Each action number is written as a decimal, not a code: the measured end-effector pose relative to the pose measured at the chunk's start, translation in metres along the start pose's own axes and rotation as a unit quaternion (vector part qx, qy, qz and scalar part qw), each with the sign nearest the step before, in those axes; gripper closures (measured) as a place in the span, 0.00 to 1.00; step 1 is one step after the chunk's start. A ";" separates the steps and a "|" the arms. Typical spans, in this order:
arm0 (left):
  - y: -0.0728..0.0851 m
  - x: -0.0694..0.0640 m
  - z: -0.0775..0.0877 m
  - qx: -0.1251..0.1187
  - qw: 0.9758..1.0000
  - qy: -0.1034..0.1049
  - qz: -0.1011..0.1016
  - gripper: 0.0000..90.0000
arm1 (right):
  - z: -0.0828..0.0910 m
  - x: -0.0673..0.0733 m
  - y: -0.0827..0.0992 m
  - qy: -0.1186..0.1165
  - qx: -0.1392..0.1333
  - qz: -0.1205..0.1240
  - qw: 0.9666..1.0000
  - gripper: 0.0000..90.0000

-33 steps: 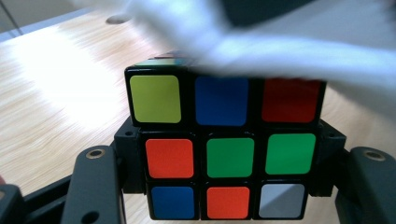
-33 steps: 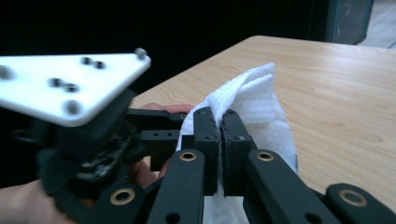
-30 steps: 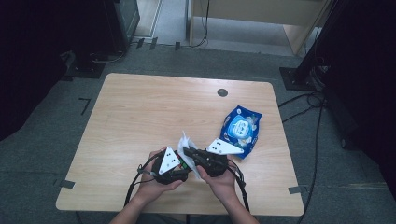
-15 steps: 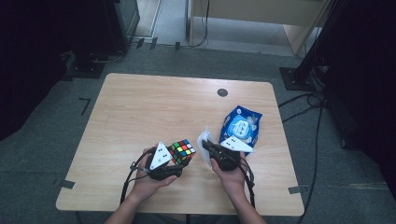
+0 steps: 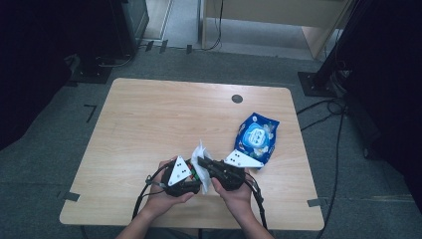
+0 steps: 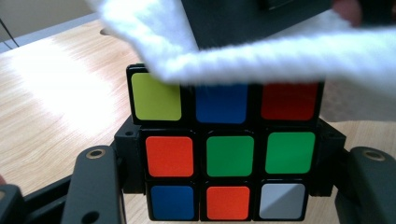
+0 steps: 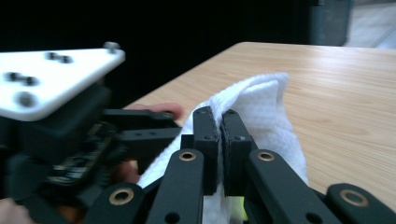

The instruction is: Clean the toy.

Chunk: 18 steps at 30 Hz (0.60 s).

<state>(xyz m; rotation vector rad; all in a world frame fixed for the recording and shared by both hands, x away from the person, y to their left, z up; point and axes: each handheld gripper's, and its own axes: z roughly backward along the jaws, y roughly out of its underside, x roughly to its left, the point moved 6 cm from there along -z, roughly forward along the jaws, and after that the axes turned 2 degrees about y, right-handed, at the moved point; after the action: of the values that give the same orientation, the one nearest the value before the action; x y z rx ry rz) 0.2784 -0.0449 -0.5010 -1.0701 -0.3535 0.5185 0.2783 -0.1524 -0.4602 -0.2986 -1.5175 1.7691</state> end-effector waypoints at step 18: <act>-0.003 0.013 0.009 -0.016 1.000 -0.011 0.015 0.38 | 0.000 -0.076 0.037 0.139 0.056 -0.043 0.988 0.97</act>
<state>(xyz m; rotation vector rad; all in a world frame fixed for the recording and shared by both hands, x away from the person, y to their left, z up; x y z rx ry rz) 0.2854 -0.0321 -0.4935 -1.1033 -0.3676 0.5534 0.3147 -0.2035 -0.5167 -0.4000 -1.2122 1.6611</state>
